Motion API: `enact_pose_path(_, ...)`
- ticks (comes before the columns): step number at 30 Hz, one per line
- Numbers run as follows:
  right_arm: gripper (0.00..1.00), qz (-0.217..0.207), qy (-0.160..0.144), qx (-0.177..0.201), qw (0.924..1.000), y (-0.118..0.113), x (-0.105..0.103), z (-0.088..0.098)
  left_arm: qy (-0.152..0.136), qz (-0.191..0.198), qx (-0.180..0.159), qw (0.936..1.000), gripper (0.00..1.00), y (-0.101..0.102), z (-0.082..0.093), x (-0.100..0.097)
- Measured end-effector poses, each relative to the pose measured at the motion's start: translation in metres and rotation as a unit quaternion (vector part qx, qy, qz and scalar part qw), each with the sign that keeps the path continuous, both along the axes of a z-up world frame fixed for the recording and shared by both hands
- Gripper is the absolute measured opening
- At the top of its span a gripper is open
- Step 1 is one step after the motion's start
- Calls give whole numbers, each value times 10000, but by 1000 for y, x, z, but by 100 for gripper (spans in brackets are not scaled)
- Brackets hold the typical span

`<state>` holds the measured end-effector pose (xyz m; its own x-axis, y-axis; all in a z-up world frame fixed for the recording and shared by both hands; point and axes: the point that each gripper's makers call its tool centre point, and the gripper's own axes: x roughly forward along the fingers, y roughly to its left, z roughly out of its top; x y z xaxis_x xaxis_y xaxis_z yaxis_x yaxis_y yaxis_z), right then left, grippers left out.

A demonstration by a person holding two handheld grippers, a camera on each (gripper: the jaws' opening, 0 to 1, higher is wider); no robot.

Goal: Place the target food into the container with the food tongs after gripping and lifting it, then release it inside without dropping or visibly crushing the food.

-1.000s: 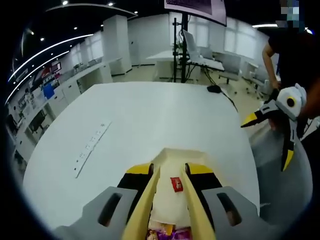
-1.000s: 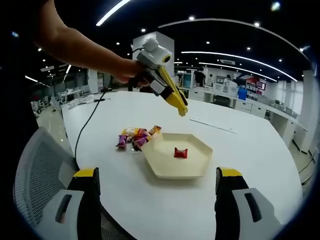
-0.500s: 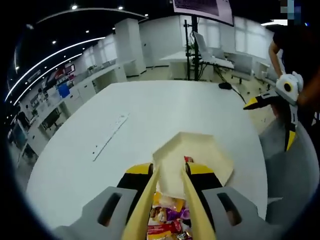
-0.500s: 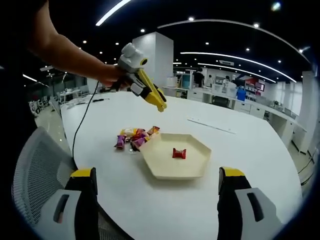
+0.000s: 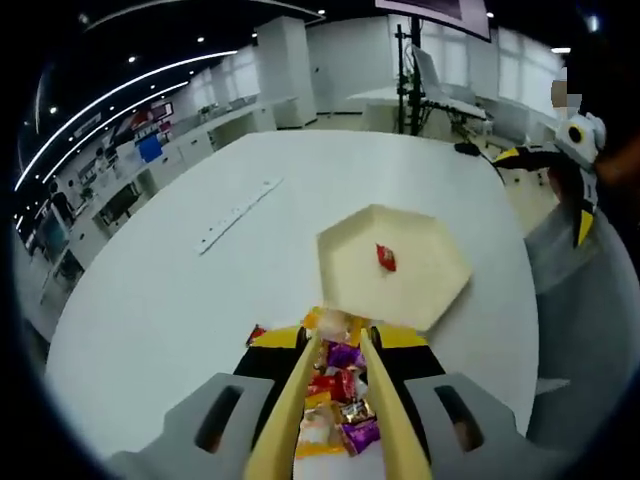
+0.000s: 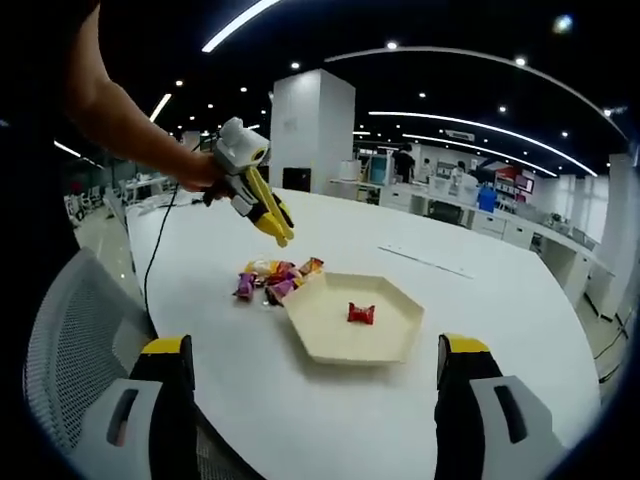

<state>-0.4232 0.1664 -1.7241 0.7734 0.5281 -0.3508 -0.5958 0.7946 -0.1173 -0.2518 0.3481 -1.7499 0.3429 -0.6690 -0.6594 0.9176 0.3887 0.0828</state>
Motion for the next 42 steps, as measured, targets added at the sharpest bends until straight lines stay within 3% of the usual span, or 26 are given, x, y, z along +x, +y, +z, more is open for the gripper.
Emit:
enact_pose_path(2,99,81,-153,-41,9998,3,0,3,8,25,54,10000,22,4,-4,-1)
enact_pose_path(4,99,55,61,-15,10000,2,-1,-3,13,35,135,9999,22,10,-10,-2)
enact_pose_path(12,99,-18,18,16,10000,-1,1,-1,124,357,367,9986,23,26,-33,-8)
enact_pose_path(18,99,-49,47,31,10000,-2,1,-1,-3,618,412,9972,22,29,-48,-10)
enact_pose_path(23,99,-42,56,22,10000,-1,1,-2,330,1087,414,9927,22,36,-65,-12)
enact_pose_path(30,99,-63,78,25,9999,-2,1,-2,493,1342,346,9891,22,35,-70,-12)
enact_pose_path(31,99,-56,89,25,9999,-2,1,-3,739,1460,282,9861,22,33,-74,-15)
enact_pose_path(34,99,-67,117,22,9999,-2,1,-3,647,1522,386,9855,22,34,-76,-10)
enact_pose_path(36,99,-68,121,20,9999,-2,1,-4,756,1718,342,9816,22,35,-76,-7)
enact_pose_path(38,99,-71,122,13,9999,-2,1,-4,576,1723,533,9819,22,39,-75,-4)
enact_pose_path(42,99,-76,124,17,9999,-2,1,-4,560,1641,626,9829,23,39,-76,-7)
